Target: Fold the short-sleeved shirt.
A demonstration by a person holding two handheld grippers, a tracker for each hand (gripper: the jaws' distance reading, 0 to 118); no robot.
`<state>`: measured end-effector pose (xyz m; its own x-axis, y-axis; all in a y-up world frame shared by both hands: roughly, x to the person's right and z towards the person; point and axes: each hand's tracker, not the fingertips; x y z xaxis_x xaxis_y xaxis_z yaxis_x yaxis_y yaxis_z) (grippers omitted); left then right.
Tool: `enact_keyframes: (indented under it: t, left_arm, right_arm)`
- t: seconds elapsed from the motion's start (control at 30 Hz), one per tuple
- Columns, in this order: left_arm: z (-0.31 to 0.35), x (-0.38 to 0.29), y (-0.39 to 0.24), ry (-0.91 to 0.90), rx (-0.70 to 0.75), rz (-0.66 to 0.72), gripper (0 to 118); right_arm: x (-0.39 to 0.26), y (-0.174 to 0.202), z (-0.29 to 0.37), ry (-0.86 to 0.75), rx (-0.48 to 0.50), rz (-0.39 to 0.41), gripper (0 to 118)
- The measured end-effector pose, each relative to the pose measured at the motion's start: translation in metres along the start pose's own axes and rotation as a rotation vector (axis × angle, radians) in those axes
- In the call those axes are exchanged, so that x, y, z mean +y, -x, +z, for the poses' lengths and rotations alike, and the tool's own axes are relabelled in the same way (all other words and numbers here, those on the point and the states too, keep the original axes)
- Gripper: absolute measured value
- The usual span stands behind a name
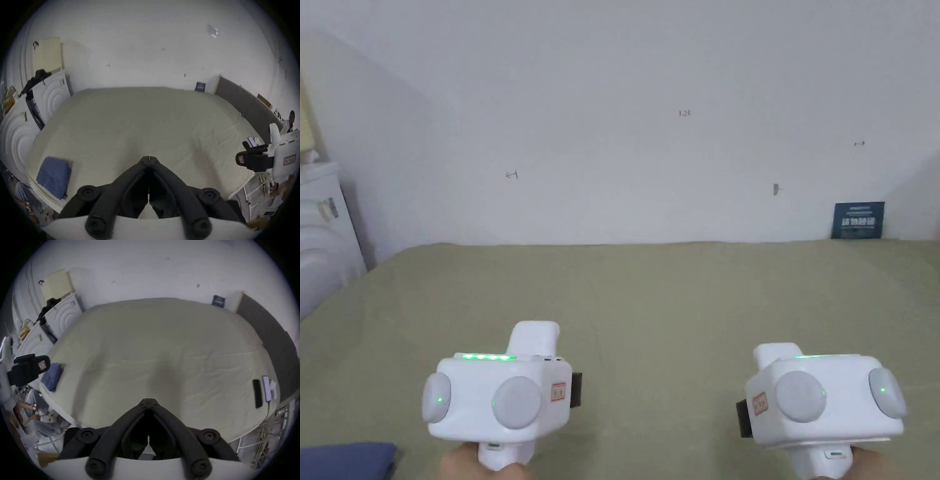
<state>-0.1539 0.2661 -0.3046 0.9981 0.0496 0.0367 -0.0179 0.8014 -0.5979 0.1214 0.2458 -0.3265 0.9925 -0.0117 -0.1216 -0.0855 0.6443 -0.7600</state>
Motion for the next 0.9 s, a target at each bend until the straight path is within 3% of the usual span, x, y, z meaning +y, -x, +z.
enact_keyframes:
  t: [0.2, 0.37, 0.57, 0.67, 0.83, 0.87, 0.9]
  left_arm:
    - [0.025, 0.008, -0.018, -0.26, 0.092, -0.022, 0]
    - [0.048, 0.007, -0.014, -0.445, 0.169, -0.007, 0]
    - [0.054, 0.002, -0.002, -0.52, 0.221, -0.015, 0]
    - [0.052, -0.001, 0.0, -0.528, 0.211, 0.007, 0]
    - [0.049, -0.003, 0.003, -0.517, 0.168, -0.042, 6]
    - [0.049, -0.003, 0.003, -0.519, 0.168, -0.047, 30]
    - [0.048, -0.003, 0.003, -0.523, 0.173, -0.051, 65]
  right_arm:
    - [0.004, -0.019, 0.031, -0.291, -0.126, 0.017, 0]
    - [0.0, -0.021, 0.048, -0.559, -0.162, 0.006, 0]
    - [-0.009, -0.023, 0.044, -0.701, -0.266, 0.007, 0]
    - [-0.013, -0.02, 0.038, -0.714, -0.265, 0.017, 1]
    - [-0.014, -0.017, 0.036, -0.712, -0.247, 0.042, 33]
    - [-0.012, -0.017, 0.036, -0.709, -0.246, 0.044, 75]
    - [-0.01, -0.016, 0.036, -0.697, -0.242, 0.042, 105]
